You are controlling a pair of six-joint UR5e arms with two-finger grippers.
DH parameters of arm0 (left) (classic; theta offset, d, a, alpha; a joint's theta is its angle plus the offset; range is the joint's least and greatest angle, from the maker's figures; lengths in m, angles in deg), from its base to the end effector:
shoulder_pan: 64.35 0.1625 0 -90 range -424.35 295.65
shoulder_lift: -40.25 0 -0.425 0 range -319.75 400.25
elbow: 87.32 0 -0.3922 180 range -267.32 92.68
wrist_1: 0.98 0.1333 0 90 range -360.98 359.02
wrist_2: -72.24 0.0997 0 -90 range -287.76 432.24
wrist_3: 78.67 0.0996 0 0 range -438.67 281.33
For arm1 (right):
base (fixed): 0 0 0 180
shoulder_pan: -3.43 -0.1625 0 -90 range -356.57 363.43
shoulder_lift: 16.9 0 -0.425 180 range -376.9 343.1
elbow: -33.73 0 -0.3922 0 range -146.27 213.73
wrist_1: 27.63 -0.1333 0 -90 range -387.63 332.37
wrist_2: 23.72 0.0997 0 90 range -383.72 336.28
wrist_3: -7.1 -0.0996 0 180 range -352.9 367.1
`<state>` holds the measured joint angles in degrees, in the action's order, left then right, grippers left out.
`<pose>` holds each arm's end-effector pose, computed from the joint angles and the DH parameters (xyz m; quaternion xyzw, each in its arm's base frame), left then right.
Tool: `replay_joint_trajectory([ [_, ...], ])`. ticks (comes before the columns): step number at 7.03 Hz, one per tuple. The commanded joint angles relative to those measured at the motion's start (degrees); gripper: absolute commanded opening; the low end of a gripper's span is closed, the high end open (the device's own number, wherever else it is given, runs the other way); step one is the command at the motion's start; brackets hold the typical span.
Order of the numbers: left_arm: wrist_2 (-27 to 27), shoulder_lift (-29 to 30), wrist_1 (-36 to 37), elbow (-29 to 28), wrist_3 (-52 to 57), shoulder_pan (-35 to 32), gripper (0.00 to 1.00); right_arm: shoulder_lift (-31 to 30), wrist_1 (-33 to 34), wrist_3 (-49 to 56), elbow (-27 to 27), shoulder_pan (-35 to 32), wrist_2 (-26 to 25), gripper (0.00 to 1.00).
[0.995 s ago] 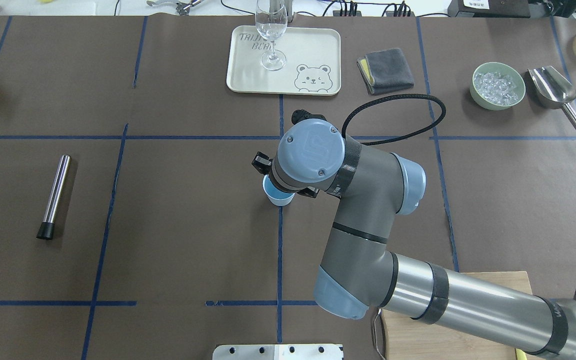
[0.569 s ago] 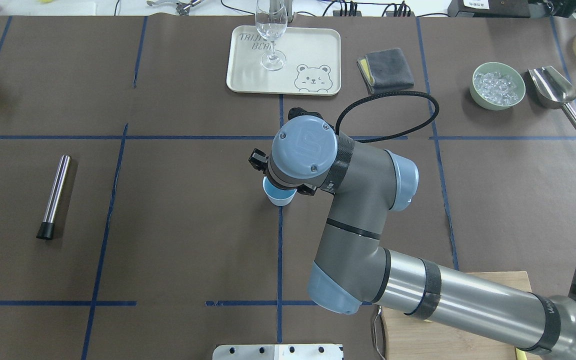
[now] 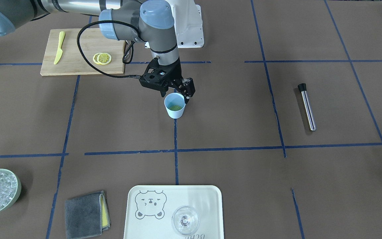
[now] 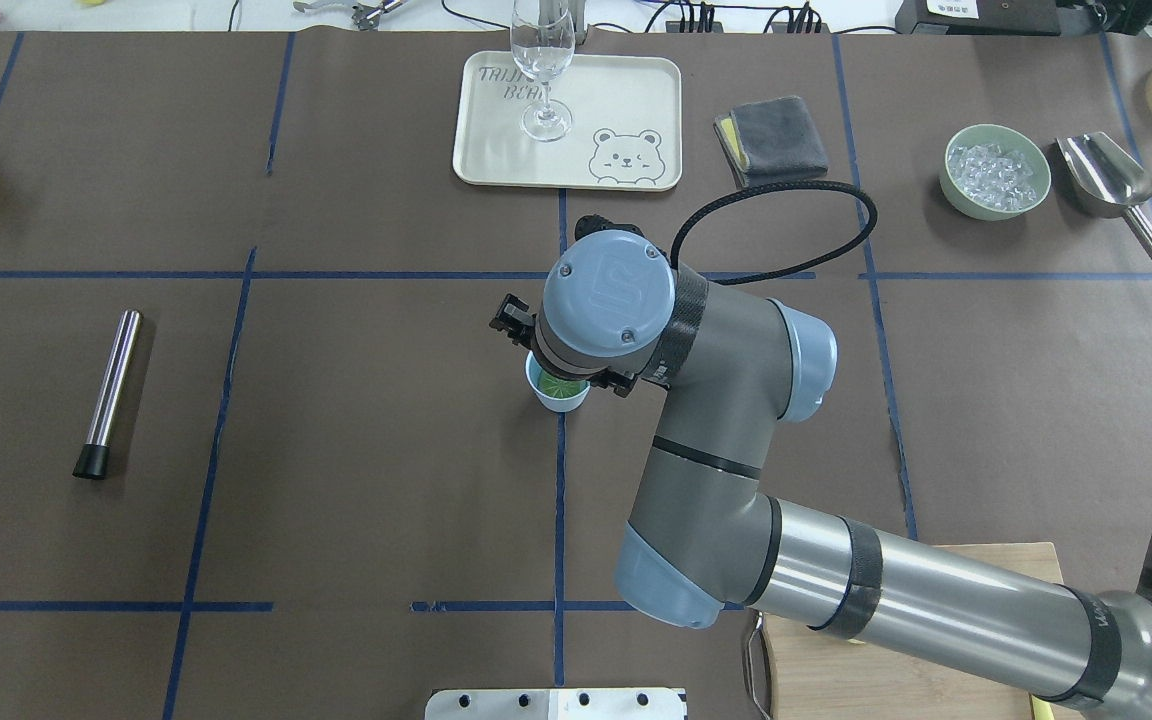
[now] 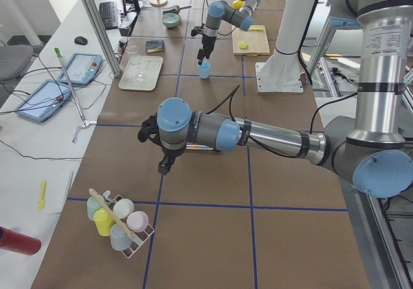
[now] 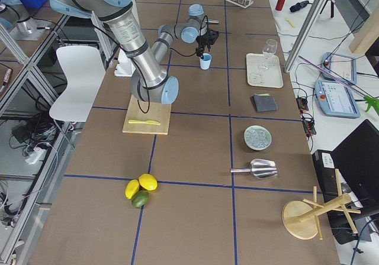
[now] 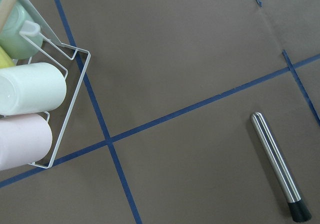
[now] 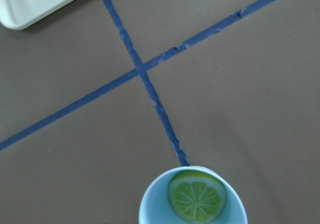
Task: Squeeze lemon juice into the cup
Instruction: 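Lower the lemon slice into the blue cup and open the right gripper, then withdraw the right gripper from the cup while the left arm moves toward the steel muddler, then grasp the steel muddler upright with the left gripper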
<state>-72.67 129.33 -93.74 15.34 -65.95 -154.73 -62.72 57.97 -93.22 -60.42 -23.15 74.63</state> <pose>-0.0550 -0.4877 0.5381 0.1634 0.4416 0.1525 0.8689 -0.5690 -0.4176 0.1547 -0.0019 -0.4477 0.2521 0.8579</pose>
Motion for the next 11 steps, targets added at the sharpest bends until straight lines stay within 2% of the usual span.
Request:
replay_joint_trajectory([
  [1, -1.5, 0.1, -9.8, -0.3, -9.8, 6.5, 1.00, -6.9, 0.3, 0.3, -8.2, -3.3, 6.7, 1.00],
  [2, -0.8, 0.3, -15.3, 0.1, -23.0, 12.7, 1.00, -15.1, 0.4, 1.9, -16.7, -4.3, 7.2, 1.00],
  [3, 3.4, 0.6, -20.4, -0.1, -36.7, 18.4, 1.00, -23.5, 0.5, 6.1, -23.6, -5.2, 7.2, 1.00],
  [4, 10.4, 1.0, -27.0, 0.2, -51.3, 25.8, 1.00, -30.7, 0.4, 11.0, -28.0, -7.1, 7.4, 1.00],
  [6, 14.5, 6.1, -27.7, -2.9, -64.2, 36.1, 1.00, -38.9, -0.1, 19.2, -29.8, -11.2, 7.9, 1.00],
  [7, 22.3, 6.9, -27.7, -3.9, -67.2, 39.6, 1.00, -41.4, -0.2, 21.5, -30.6, -11.8, 7.8, 1.00],
  [10, 27.1, 7.3, -27.7, -7.5, -62.6, 40.3, 0.95, -41.7, -0.5, 21.5, -30.6, -11.8, 7.7, 1.00],
  [11, 27.1, 7.8, -28.0, -10.3, -59.2, 40.3, 0.94, -41.7, -0.5, 21.3, -30.8, -11.8, 7.8, 1.00],
])
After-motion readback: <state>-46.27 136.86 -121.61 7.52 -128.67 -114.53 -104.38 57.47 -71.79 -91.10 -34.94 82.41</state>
